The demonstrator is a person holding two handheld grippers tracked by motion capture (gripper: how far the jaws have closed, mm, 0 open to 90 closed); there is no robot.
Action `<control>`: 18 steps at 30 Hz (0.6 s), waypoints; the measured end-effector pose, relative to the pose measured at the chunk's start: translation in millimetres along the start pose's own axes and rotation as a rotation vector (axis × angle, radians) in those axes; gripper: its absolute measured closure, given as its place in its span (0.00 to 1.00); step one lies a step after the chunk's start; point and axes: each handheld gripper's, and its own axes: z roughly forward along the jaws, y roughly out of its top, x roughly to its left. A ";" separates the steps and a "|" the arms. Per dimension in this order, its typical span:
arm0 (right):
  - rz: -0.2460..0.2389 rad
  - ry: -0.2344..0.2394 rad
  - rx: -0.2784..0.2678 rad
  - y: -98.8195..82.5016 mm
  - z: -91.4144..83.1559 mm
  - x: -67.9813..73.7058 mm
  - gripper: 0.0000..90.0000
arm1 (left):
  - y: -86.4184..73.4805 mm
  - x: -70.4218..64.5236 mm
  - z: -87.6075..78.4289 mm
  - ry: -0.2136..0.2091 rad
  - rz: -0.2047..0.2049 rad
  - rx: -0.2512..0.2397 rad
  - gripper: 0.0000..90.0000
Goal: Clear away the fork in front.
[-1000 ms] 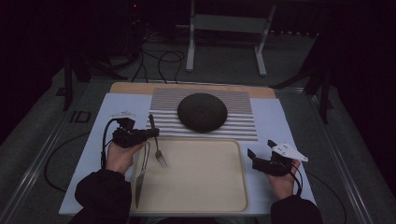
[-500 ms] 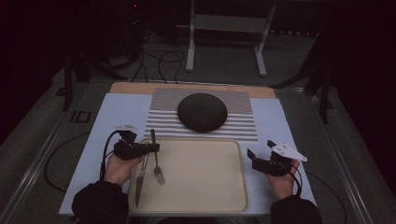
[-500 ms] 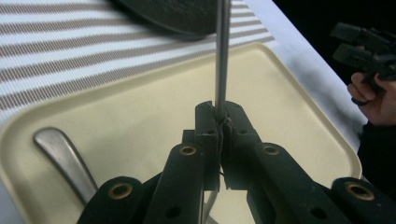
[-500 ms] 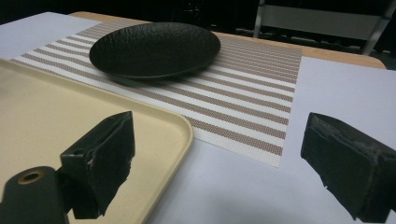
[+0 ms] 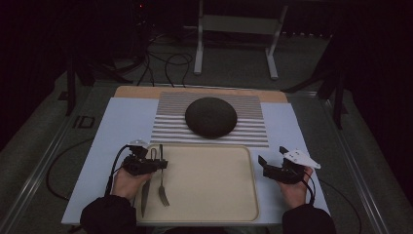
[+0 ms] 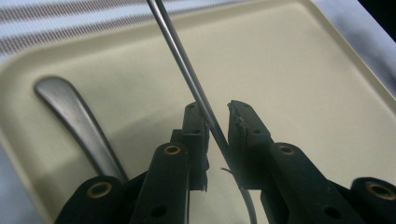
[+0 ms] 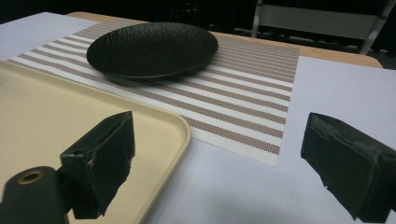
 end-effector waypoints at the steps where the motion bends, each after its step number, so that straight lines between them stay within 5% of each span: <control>1: 0.001 0.000 0.000 0.0 0.0 -0.1 0.11 | -1.7 0.5 0.2 -0.005 -0.003 0.002 0.87; 18: 0.002 0.001 -0.001 0.0 0.0 -0.1 0.11 | -20.0 3.9 -0.7 -0.050 -0.028 -0.008 0.85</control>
